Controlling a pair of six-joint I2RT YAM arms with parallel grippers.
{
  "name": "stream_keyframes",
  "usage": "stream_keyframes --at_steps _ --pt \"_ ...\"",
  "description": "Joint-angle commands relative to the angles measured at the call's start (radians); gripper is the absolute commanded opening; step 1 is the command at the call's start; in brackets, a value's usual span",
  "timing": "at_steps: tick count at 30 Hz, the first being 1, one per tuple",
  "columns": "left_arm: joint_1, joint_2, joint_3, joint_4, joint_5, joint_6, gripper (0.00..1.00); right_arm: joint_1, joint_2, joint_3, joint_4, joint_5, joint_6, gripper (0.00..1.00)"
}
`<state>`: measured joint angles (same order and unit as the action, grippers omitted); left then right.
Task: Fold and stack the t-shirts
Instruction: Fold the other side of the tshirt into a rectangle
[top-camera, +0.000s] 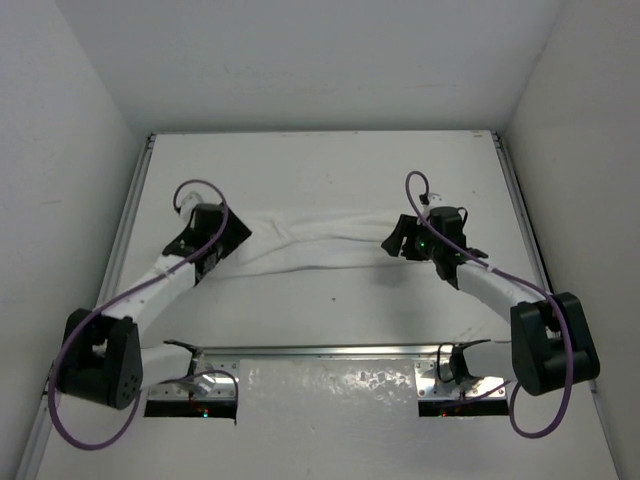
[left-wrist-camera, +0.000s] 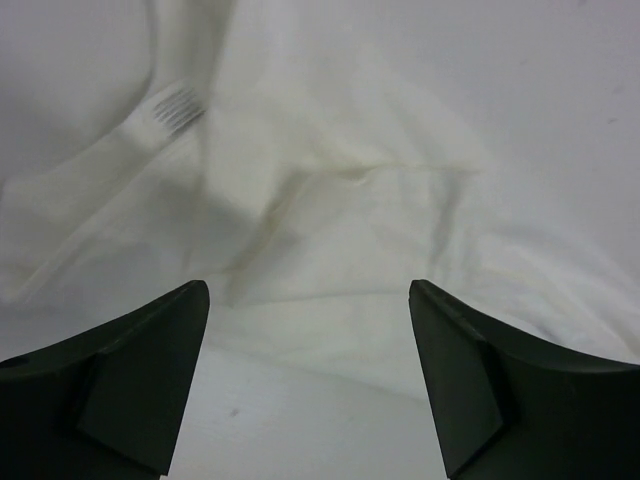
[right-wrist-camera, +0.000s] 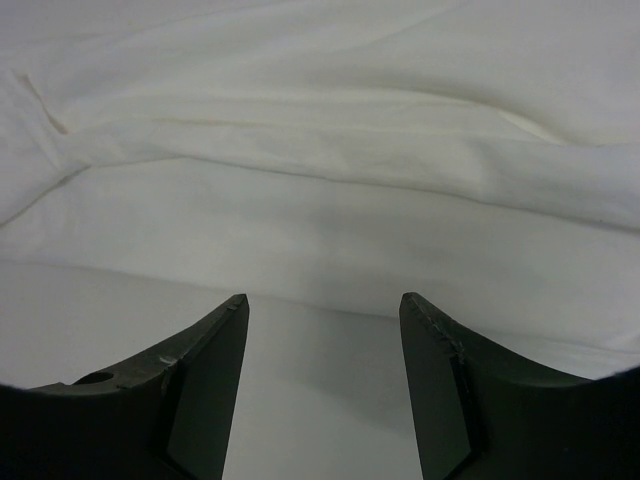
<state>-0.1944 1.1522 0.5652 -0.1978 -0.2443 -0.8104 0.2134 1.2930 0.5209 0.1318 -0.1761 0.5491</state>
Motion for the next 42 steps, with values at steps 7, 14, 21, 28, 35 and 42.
stream_keyframes --at_steps 7,14,21,28,35,42 --pt "-0.004 0.559 0.539 -0.055 0.152 0.226 0.77 0.012 0.003 0.031 -0.003 -0.095 -0.038 0.62" --pt "-0.007 0.624 0.547 0.01 0.357 0.292 0.64 0.012 -0.011 0.031 -0.001 -0.105 -0.046 0.63" --pt "-0.007 0.659 0.55 0.058 0.445 0.307 0.5 0.012 -0.004 0.028 -0.004 -0.095 -0.052 0.63" --pt "-0.005 0.692 0.559 0.064 0.491 0.317 0.2 0.014 -0.004 0.03 -0.009 -0.086 -0.057 0.63" --pt "-0.007 0.681 0.579 0.012 0.375 0.318 0.38 0.014 -0.004 0.027 -0.006 -0.097 -0.055 0.63" --pt "-0.011 0.662 0.571 0.052 0.325 0.34 0.57 0.012 0.003 0.022 0.003 -0.099 -0.051 0.63"
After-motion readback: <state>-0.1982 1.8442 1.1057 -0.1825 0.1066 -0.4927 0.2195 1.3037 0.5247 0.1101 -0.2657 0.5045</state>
